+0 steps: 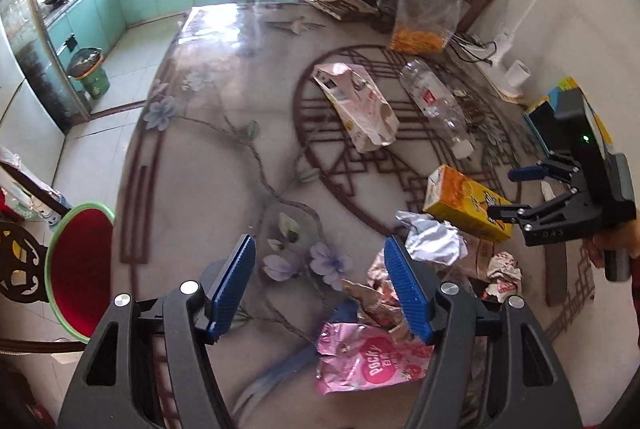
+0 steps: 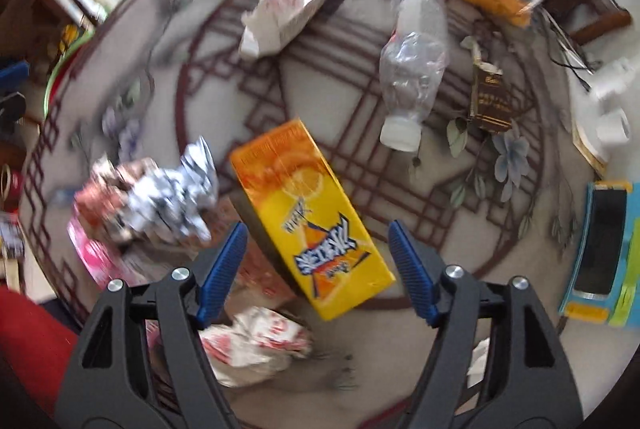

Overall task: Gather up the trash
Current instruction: 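Grasp the crumpled brown paper wrapper with the left tool while the right tool grasps the yellow iced tea carton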

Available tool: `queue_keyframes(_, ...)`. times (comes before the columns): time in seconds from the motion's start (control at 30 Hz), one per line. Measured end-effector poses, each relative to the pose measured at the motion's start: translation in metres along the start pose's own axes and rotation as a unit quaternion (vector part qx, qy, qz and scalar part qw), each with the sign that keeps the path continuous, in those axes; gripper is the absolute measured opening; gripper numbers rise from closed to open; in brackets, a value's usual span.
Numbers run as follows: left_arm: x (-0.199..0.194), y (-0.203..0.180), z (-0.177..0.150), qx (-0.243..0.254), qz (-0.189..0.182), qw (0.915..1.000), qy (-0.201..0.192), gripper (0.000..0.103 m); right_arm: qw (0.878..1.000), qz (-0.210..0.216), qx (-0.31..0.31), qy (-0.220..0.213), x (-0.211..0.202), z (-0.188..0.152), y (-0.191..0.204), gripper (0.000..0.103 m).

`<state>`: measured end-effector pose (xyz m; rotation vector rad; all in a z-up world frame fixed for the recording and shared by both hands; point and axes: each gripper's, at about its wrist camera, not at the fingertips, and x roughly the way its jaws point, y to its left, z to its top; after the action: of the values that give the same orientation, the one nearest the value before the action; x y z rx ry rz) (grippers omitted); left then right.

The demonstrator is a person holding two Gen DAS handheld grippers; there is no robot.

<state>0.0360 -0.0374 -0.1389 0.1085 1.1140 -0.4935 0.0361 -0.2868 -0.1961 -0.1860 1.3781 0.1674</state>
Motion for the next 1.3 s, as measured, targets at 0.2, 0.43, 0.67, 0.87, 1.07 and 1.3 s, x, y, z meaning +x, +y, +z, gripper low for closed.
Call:
queue_keyframes(0.2, 0.029, -0.024, -0.023, 0.000, -0.026, 0.9978, 0.061, 0.064, 0.998, 0.029, -0.041, 0.029, 0.030, 0.003, -0.006, 0.074)
queue_keyframes(0.43, 0.049, -0.047, -0.036, 0.015, -0.046, 0.9948, 0.090, 0.064, 0.997, 0.054, -0.039, 0.042, 0.050, 0.005, -0.015, 0.074)
queue_keyframes(0.67, 0.072, -0.054, -0.036, 0.007, -0.050, 0.9926, 0.110, 0.064, 0.997, 0.066, -0.022, 0.032, 0.053, 0.000, -0.014, 0.074)
queue_keyframes(0.87, 0.091, -0.056, -0.036, 0.000, -0.051, 0.9909, 0.124, 0.047, 0.997, 0.066, -0.018, 0.020, 0.050, -0.004, -0.004, 0.077)
queue_keyframes(1.07, 0.075, -0.041, -0.030, -0.021, -0.038, 0.9940, 0.100, 0.042, 0.997, 0.071, 0.000, 0.014, 0.041, -0.006, -0.003, 0.077)
queue_keyframes(1.3, 0.050, -0.016, -0.019, -0.049, -0.014, 0.9963, 0.068, 0.043, 0.998, 0.063, 0.018, 0.025, 0.048, -0.006, -0.010, 0.069)
